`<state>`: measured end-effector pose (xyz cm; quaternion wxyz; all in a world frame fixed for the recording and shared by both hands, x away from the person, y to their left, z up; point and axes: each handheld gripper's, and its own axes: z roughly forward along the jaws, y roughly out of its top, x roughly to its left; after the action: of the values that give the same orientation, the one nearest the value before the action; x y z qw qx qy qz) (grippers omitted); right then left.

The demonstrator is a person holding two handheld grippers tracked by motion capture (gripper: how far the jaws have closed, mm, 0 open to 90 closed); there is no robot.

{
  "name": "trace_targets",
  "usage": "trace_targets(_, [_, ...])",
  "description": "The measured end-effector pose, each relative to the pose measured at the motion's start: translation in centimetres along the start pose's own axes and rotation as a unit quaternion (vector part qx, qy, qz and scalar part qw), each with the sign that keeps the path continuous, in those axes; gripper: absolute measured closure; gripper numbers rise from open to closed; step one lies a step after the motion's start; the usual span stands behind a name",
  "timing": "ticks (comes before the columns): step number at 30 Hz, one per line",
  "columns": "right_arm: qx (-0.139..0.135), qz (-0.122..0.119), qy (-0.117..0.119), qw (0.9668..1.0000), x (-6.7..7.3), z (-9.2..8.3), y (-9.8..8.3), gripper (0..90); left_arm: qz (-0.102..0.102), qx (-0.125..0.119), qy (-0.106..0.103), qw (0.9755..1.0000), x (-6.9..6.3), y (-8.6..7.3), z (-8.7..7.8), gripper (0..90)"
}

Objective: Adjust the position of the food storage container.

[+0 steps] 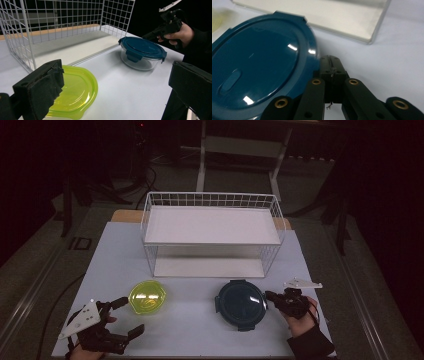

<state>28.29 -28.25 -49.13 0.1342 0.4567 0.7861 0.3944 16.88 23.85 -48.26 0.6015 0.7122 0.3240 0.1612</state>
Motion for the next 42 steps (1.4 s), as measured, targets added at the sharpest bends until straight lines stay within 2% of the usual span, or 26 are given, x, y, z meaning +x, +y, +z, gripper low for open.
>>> trace_targets(14, [-0.005, 0.0, -0.005, 1.0, 0.5, 0.0, -0.2, 90.0, 0.0, 0.004, -0.002, 1.0, 0.0, 0.0, 0.2, 0.0])
trace_targets(25, [-0.003, -0.012, 0.015, 0.9998, 1.6, 0.6, 0.1, 90.0, 0.001, 0.005, -0.002, 1.0, 0.0, 0.0, 0.3, 0.0])
trace_targets(27, [-0.005, -0.004, 0.03, 0.9995, 1.6, 0.7, 0.1, 90.0, 0.0, 0.004, -0.001, 1.0, 0.0, 0.0, 0.3, 0.0])
trace_targets(32, [-0.001, -0.016, 0.025, 0.9995, 2.0, 0.8, 0.3, 90.0, 0.0, 0.002, -0.003, 1.0, -0.1, 0.0, 0.4, 0.0])
trace_targets(35, [-0.008, -0.01, 0.028, 0.9995, 1.7, 0.8, 0.3, 89.9, 0.0, 0.002, -0.004, 1.0, -0.2, 0.0, 0.4, 0.0])
trace_targets(37, [-0.014, -0.011, 0.023, 0.9996, 1.7, 0.6, 0.4, 89.1, 0.0, 0.0, -0.004, 1.0, -0.2, 0.0, 0.4, 0.0])
trace_targets(39, [-0.025, -0.011, 0.02, 0.9994, 1.6, 0.0, 0.6, 83.0, -0.004, -0.003, -0.009, 0.9999, -0.2, 0.0, 0.5, 0.0])
trace_targets(42, [-0.032, -0.016, 0.022, 0.9991, 1.7, -0.3, 0.6, 81.3, -0.004, -0.001, -0.01, 0.9999, -0.3, 0.1, 0.5, 0.0])
